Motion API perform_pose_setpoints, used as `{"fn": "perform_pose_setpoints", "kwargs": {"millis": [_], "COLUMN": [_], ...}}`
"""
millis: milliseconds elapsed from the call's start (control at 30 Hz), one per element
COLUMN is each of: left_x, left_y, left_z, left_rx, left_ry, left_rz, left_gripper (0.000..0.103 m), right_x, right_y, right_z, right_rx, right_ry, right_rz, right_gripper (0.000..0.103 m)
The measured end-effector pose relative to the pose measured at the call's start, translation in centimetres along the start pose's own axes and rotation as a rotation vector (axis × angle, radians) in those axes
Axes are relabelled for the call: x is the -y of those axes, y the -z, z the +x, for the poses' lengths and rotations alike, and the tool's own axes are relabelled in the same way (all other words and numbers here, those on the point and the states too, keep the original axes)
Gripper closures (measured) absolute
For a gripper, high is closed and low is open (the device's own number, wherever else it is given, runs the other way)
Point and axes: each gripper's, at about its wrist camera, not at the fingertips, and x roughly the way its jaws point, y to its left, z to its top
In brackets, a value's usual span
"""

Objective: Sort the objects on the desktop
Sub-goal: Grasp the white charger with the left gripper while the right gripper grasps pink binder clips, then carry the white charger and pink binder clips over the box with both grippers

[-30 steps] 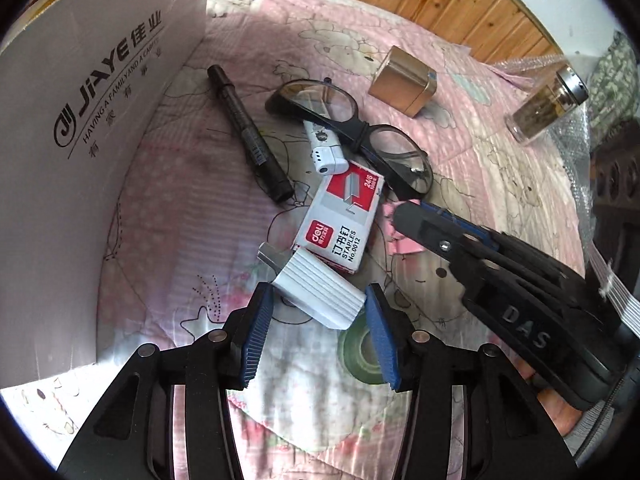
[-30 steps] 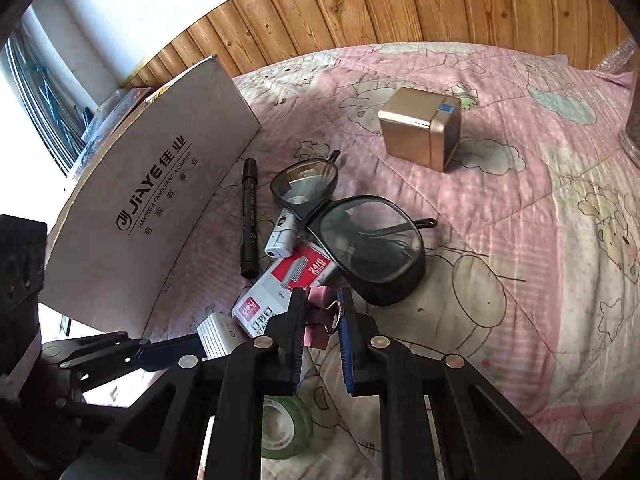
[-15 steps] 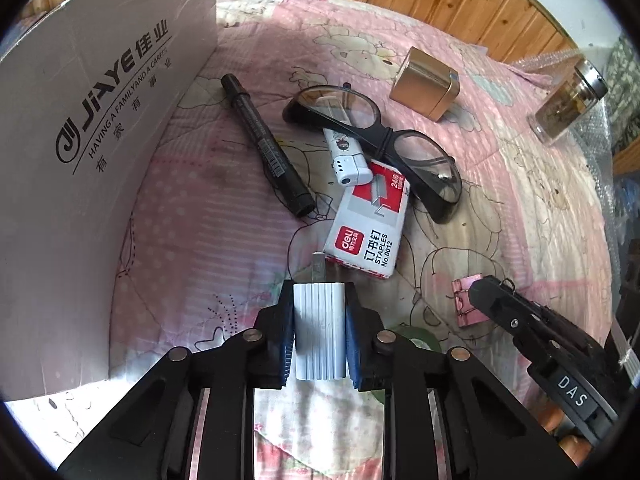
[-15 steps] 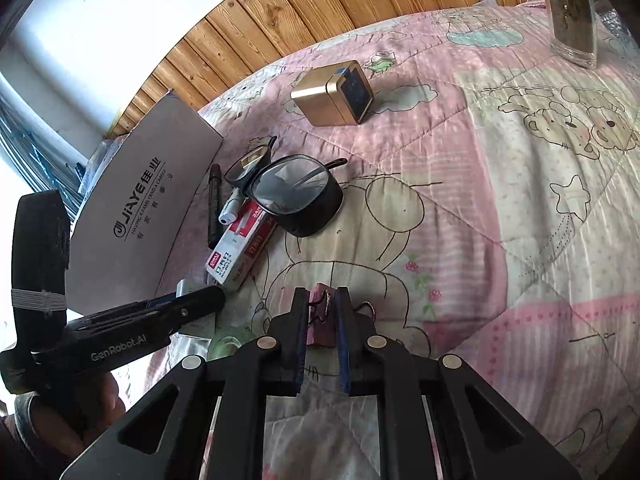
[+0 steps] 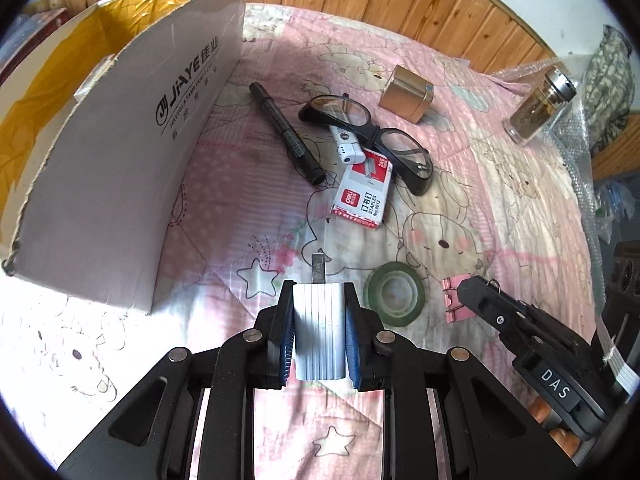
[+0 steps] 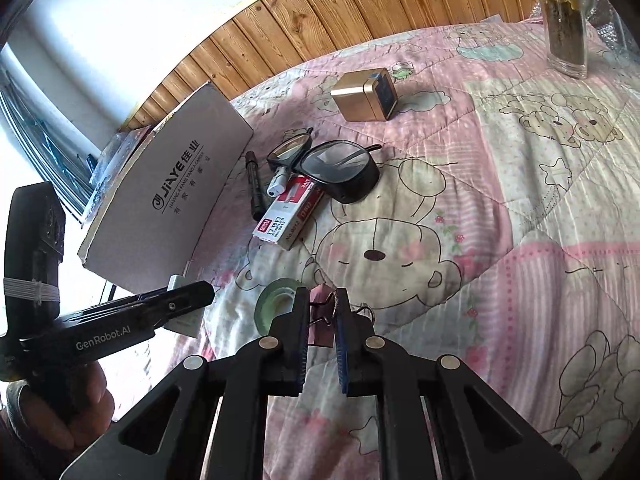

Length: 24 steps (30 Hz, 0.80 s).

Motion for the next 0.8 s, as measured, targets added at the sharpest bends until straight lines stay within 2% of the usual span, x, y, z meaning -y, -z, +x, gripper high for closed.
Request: {"fn": "perform_pose_setpoints", "kwargs": {"millis": [533, 800], "left_x": [-1.0, -3.1], "left_y": [5.0, 6.6], "left_z": [-7.3, -10.6], "left_rx": [0.108, 0.166], "left_ry": [0.045, 0.096], "left_rz": [0.068, 0.034], "left_gripper": [0.081, 0.081], "right_x": [-6.2, -10.5], "right_y": [4.7, 6.2], "right_z": [-3.4, -4.9], "right_rx": [0.011, 0.020], "right_ry": [0.021, 0.025], "right_rz": [-0.069, -0.142], "right_gripper": [0.090, 0.090]}}
